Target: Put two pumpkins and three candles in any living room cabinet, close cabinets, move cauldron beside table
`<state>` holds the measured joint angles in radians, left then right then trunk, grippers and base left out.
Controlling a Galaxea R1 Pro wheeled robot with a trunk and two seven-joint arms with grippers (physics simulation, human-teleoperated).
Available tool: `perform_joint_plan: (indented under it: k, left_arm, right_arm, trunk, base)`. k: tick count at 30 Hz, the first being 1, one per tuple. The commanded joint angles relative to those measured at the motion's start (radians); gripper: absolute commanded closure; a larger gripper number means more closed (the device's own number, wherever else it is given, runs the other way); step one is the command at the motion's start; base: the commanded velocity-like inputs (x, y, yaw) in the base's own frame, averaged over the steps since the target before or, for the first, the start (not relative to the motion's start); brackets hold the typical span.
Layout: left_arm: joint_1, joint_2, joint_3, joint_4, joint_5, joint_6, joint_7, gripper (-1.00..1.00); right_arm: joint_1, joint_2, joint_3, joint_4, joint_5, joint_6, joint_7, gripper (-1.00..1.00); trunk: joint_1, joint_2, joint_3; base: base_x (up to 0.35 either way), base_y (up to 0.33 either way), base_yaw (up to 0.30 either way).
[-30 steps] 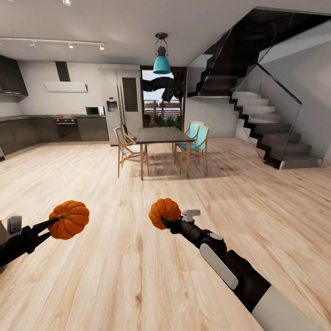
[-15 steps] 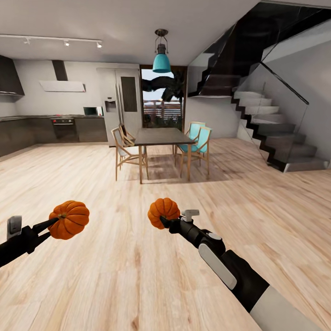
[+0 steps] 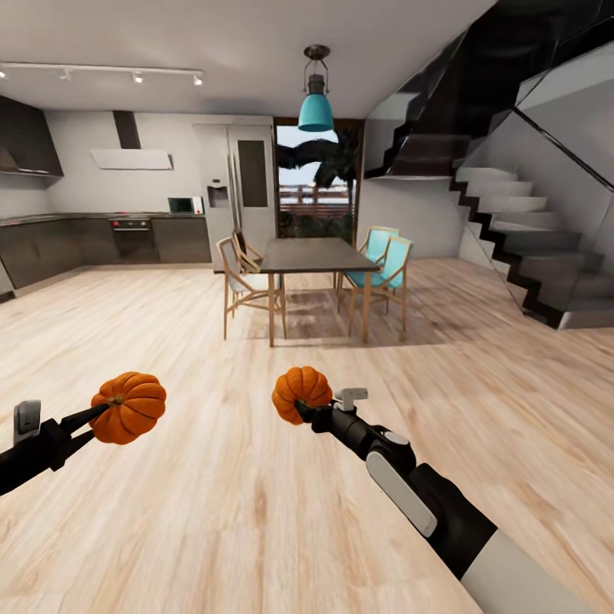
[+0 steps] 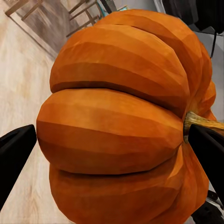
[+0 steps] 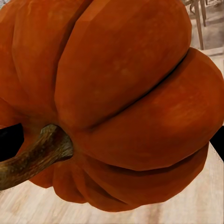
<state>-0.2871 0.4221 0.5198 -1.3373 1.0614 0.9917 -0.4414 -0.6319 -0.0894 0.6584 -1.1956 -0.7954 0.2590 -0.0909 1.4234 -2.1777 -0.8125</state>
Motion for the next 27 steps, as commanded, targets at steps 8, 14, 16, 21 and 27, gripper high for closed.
perform_joint_plan:
  k: [8,14,16,21,27]
  left_arm:
    - [-0.001,-0.001,0.001,0.000,0.011,0.007,-0.004,1.00]
    - [-0.001,-0.003,0.000,0.000,0.011,0.007,-0.005,1.00]
    - [-0.001,-0.002,0.001,0.000,0.011,0.007,-0.004,1.00]
    - [-0.001,-0.002,0.002,0.000,0.011,0.008,-0.004,1.00]
    - [-0.001,-0.002,0.002,0.000,0.011,0.007,-0.004,1.00]
  right_arm:
    - [-0.001,-0.001,0.003,-0.002,-0.013,-0.035,-0.008,1.00]
    - [-0.001,0.000,0.004,-0.002,-0.013,-0.033,-0.009,1.00]
    - [-0.001,0.000,0.004,-0.002,-0.012,-0.033,-0.009,1.00]
    - [-0.001,0.000,0.004,-0.002,-0.008,-0.031,-0.010,1.00]
    - [-0.001,0.002,0.005,-0.002,-0.007,-0.031,-0.010,1.00]
  trunk:
    - [0.000,-0.001,-0.001]
    - [0.000,-0.001,-0.001]
    - [0.000,-0.001,-0.001]
    - [0.000,-0.001,-0.001]
    - [0.000,-0.001,-0.001]
  base:
    - [0.337,0.000,0.001]
    - [0.337,0.000,0.173]
    - [0.337,0.000,0.256]
    - [0.337,0.000,0.267]
    - [0.337,0.000,0.269]
